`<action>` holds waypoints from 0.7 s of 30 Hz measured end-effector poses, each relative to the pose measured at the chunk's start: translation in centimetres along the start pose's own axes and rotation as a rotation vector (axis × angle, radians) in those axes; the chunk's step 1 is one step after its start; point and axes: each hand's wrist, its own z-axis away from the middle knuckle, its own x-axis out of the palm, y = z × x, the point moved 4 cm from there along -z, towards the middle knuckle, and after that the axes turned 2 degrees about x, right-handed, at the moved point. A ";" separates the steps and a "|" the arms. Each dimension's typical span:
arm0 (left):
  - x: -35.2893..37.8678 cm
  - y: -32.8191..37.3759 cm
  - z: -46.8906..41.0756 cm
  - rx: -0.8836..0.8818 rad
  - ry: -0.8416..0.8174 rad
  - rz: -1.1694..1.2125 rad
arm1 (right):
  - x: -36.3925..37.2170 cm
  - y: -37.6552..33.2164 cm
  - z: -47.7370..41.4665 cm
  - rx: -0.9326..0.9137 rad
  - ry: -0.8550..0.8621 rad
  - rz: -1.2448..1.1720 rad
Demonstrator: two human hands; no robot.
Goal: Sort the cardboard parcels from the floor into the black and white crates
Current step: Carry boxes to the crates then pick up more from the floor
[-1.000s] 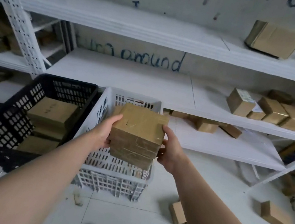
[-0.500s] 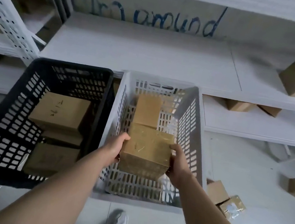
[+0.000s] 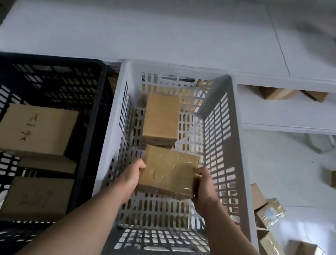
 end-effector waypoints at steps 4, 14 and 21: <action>0.1 -1.5 -2.7 -0.031 -0.015 -0.031 | -0.4 0.9 -1.3 0.022 0.039 0.028; 0.8 1.6 0.8 0.038 0.077 -0.199 | 0.2 -0.1 0.3 0.020 0.062 0.109; 1.6 6.0 5.0 0.336 0.241 -0.350 | 0.3 -4.7 5.8 -0.162 0.026 0.072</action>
